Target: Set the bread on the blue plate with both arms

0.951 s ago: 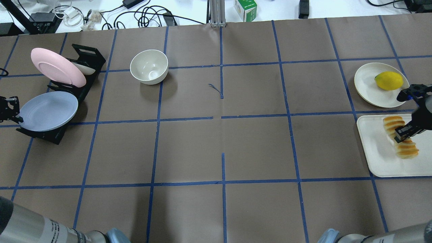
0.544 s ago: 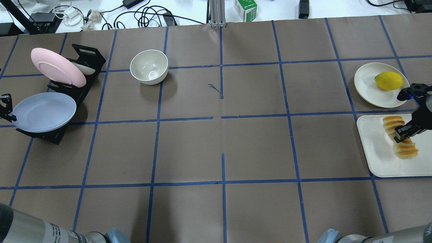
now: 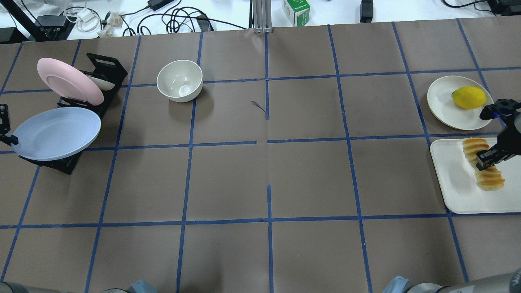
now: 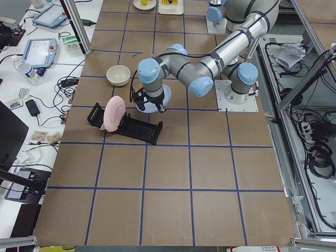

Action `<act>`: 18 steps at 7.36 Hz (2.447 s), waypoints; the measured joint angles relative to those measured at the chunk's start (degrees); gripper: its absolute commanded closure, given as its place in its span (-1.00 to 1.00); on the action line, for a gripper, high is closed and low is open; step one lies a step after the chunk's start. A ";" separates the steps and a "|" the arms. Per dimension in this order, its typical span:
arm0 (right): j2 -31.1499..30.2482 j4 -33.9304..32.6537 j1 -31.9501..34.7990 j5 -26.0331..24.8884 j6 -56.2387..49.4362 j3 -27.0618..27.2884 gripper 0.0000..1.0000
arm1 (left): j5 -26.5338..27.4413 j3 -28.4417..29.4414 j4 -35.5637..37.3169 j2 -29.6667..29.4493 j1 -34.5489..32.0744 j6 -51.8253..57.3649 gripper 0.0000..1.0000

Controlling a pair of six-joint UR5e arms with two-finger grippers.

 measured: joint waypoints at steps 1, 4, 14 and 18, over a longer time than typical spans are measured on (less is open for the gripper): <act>-0.26 0.83 0.09 -0.02 0.49 -0.71 1.00 | -1.45 -0.86 -1.98 2.82 -4.72 -1.70 1.00; -0.74 7.55 1.90 -0.17 4.22 -6.06 1.00 | -7.53 -5.42 5.82 7.91 -23.29 -6.52 1.00; -0.63 28.75 22.19 5.81 29.62 -23.02 1.00 | -20.88 -19.57 45.39 -11.99 -44.76 -2.35 1.00; 2.43 24.61 30.03 9.02 38.64 -23.18 1.00 | -18.39 -20.93 48.75 -12.69 -44.42 0.83 -1.00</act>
